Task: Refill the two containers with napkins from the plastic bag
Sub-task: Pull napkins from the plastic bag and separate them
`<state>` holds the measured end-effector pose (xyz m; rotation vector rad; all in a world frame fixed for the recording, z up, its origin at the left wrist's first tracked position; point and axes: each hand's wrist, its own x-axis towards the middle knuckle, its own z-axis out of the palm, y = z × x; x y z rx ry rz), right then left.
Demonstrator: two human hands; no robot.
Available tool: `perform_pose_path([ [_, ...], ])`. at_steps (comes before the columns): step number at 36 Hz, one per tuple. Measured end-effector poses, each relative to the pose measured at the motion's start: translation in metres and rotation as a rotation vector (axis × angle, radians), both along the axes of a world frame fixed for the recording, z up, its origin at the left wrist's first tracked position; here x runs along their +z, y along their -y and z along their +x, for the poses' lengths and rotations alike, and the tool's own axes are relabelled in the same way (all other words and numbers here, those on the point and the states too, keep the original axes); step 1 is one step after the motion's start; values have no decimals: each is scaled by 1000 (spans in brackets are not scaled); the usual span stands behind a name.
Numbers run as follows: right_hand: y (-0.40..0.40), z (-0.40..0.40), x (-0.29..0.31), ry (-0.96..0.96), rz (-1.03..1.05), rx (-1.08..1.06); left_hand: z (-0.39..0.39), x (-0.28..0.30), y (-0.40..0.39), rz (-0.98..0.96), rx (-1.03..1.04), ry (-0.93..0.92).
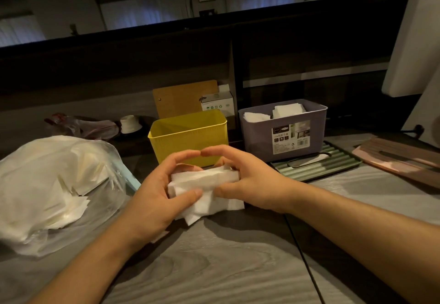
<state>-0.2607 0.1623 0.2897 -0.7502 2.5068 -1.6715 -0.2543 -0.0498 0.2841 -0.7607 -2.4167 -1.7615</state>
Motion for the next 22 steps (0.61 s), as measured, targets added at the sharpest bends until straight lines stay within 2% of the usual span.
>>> perform_pose_path([
  [3,0,-1,-3,-55,-63,-79,-1,-3,1,-121,29,-46],
  [5,0,-1,-5,-66,-89,-122,-1,-3,0,-92,75,-91],
  [7,1,1,-7,-57,-95,-152,-3,-4,0,-62,88,-79],
  [14,4,7,-9,-62,-34,-168,-3,-6,2,-188,8,-26],
  [16,5,8,-8,-88,-38,-181,-2,-5,-1,-175,17,-49],
  [20,4,8,-3,-96,-113,-194,-3,-3,-1,-4,102,-104],
  [22,5,8,-4,-83,-105,-174,-4,-3,1,-49,80,-107],
])
